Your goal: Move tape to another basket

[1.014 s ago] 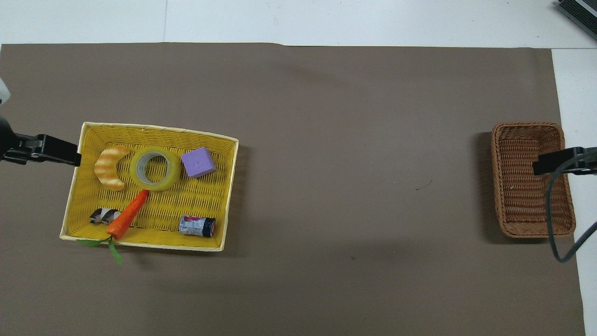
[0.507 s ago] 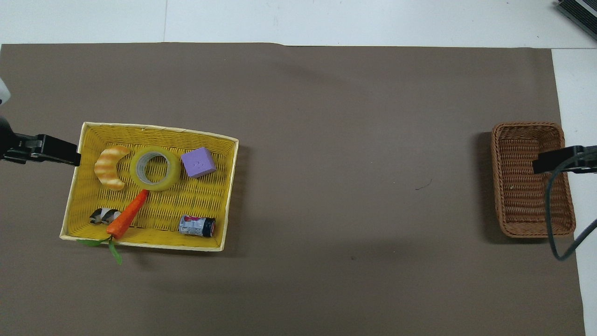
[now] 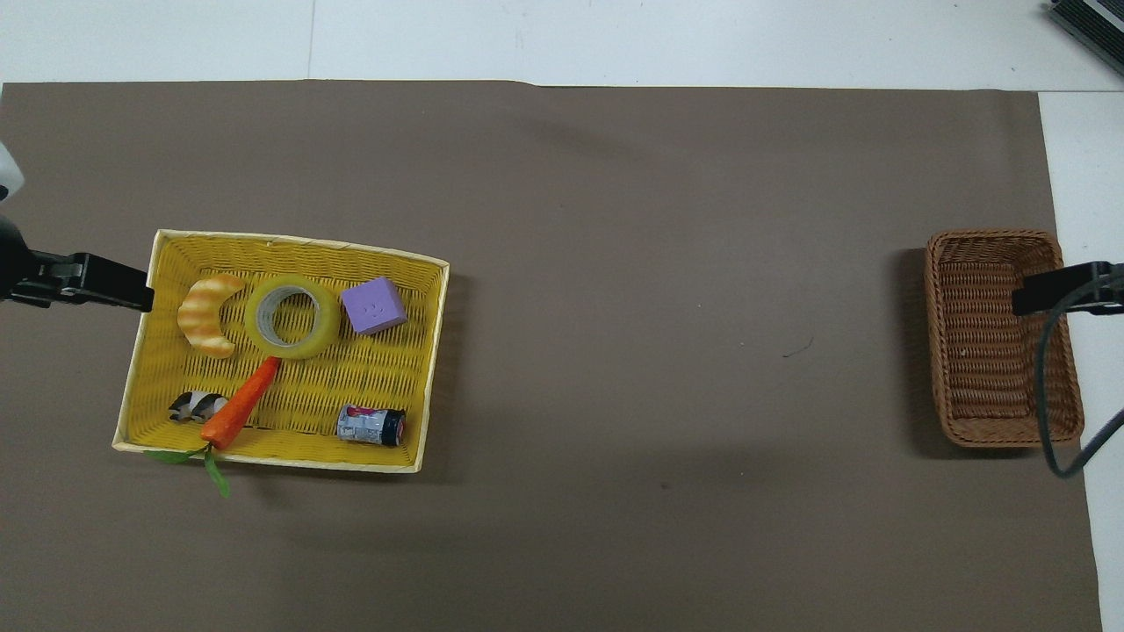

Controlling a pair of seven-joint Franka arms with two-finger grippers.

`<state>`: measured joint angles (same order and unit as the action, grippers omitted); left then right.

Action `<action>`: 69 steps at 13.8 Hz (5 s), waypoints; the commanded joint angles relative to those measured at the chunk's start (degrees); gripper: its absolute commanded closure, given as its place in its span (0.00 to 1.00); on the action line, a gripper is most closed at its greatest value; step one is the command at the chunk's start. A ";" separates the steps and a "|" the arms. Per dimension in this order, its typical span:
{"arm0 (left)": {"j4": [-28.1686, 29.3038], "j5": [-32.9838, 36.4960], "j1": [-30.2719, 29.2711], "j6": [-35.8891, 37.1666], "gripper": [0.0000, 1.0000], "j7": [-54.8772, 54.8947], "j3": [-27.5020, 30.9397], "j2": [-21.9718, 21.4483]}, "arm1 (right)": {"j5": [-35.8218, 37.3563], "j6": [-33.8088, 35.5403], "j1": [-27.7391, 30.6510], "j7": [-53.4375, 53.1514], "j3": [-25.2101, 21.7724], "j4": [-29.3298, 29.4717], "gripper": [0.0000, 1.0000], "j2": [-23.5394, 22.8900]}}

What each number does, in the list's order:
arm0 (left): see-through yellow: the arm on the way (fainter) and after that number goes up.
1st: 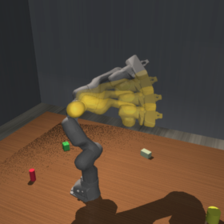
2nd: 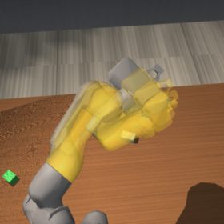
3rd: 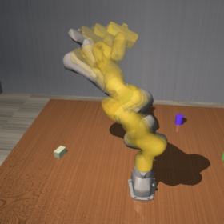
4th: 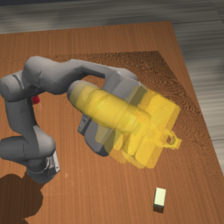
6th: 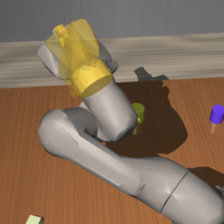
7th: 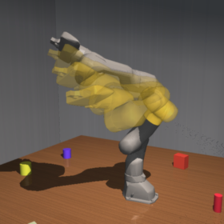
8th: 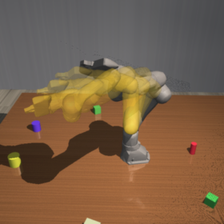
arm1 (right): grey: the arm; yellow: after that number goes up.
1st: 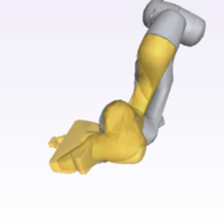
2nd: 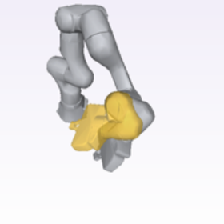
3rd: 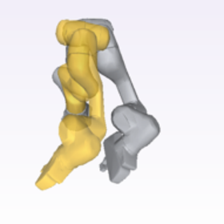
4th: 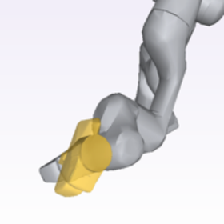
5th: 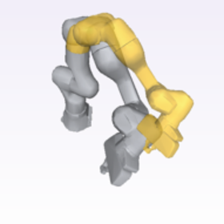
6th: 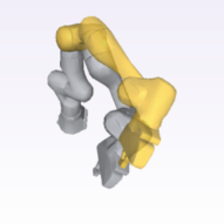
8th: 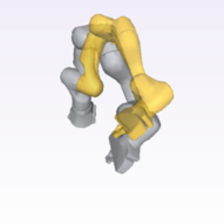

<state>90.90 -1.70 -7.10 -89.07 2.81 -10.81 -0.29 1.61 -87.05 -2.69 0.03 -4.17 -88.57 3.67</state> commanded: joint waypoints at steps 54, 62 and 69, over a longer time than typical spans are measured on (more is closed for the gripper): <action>18.61 -1.55 6.56 -22.48 1.00 -5.61 -0.44 7.33 | -1.34 -0.05 -1.79 0.85 0.92 -1.95 0.00 1.34; 15.80 -1.73 20.53 -18.59 1.00 -29.23 -0.70 5.21 | -10.21 -10.22 -7.23 -1.24 1.09 -5.47 0.00 -2.07; 14.13 -9.98 29.41 -24.65 1.00 -40.25 -1.32 5.74 | -22.33 -14.99 -14.01 -9.71 1.27 -8.72 0.00 -5.69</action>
<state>106.00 -9.17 19.69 -111.43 -35.32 -13.05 5.19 -17.32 -101.15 -17.02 -10.83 -2.86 -94.68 -2.96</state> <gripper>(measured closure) 0.775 0.000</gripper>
